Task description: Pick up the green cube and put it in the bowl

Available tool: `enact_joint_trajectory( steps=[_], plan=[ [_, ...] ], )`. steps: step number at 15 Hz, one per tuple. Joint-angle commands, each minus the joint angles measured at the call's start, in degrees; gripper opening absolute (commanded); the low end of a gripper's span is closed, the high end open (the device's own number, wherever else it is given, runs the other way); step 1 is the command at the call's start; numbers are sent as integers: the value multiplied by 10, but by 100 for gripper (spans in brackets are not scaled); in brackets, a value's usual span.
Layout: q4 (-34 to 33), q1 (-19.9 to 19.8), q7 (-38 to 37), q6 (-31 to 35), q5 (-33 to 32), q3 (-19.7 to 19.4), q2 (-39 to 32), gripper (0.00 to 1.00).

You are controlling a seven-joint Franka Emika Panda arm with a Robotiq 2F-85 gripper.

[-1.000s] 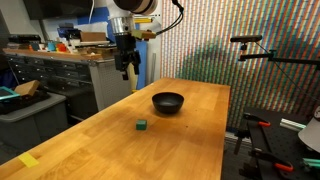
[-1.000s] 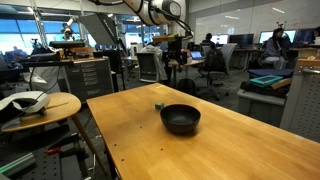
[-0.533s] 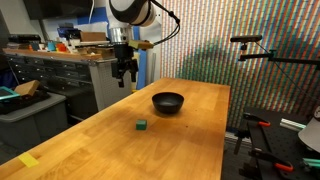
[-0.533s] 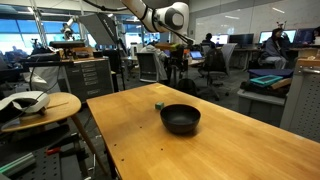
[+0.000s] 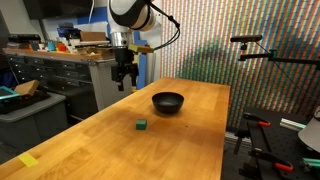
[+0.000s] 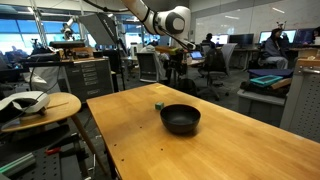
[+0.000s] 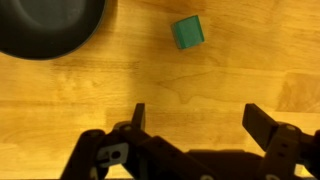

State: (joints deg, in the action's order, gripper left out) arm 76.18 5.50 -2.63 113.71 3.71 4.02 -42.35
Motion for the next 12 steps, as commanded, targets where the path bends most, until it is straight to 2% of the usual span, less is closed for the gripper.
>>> enact_joint_trajectory(
  steps=[1,12],
  plan=[
    [-2,1,0,-1,0,-1,0,100],
    [36,11,1,-11,-14,-4,-31,100]
  ],
)
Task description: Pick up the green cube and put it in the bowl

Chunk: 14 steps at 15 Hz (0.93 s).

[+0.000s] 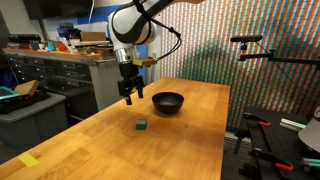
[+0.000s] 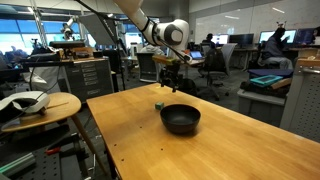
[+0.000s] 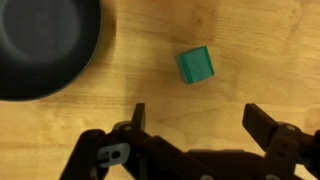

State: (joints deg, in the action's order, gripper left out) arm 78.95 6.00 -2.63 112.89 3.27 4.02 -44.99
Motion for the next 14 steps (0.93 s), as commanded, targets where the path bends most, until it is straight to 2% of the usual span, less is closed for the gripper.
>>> enact_joint_trajectory(
  steps=[1,5,14],
  plan=[
    [14,7,2,0,-12,-4,-8,100],
    [32,7,11,2,-19,-2,-13,100],
    [87,8,51,63,-31,7,-10,100]
  ],
)
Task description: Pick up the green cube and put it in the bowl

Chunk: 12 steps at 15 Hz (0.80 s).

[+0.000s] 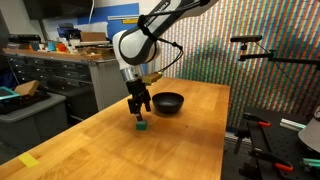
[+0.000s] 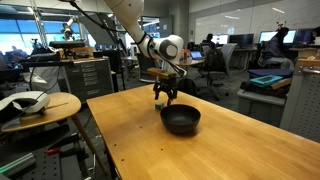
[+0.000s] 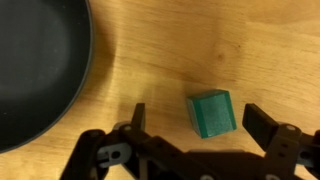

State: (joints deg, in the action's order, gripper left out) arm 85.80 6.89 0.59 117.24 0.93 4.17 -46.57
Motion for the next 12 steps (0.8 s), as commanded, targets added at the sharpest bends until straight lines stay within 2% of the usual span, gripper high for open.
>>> enact_joint_trajectory(
  steps=[1,5,7,12],
  plan=[
    [22,0,23,21,-7,7,5,100],
    [28,-1,38,27,-6,11,0,100],
    [30,-1,47,28,-7,14,1,74],
    [33,-2,67,32,-7,18,1,35]
  ],
)
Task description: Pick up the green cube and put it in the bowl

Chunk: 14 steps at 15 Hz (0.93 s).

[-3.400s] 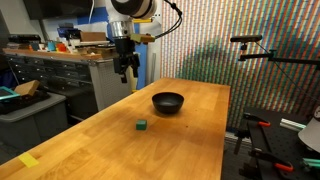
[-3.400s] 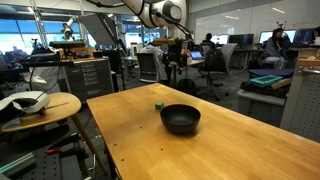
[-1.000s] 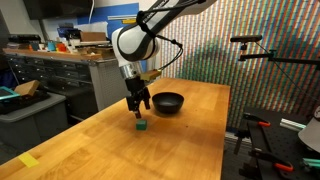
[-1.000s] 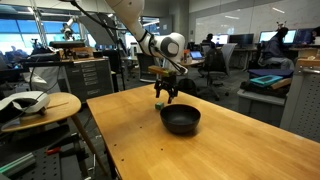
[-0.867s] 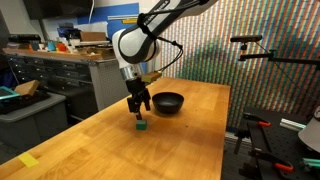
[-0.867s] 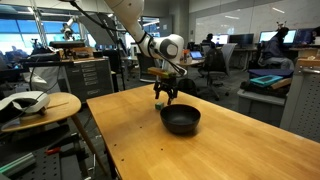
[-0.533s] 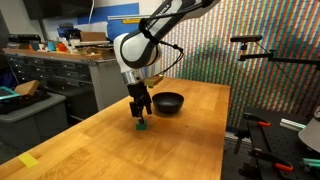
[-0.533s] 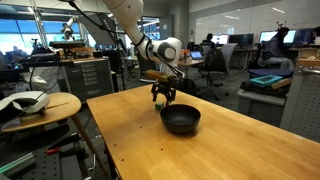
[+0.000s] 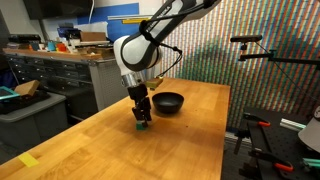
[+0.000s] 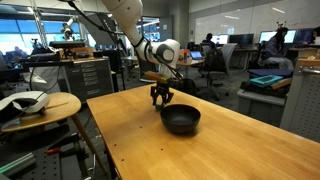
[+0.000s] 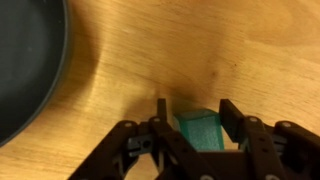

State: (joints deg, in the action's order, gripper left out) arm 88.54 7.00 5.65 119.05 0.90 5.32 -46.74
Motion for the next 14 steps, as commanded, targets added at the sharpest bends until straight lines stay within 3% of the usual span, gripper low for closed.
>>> enact_joint_trajectory(
  steps=[1,3,14],
  plan=[
    [6,-3,19,16,-7,7,3,27],
    [8,-4,25,20,-7,8,5,18],
    [36,-7,26,62,2,13,36,18]
  ],
)
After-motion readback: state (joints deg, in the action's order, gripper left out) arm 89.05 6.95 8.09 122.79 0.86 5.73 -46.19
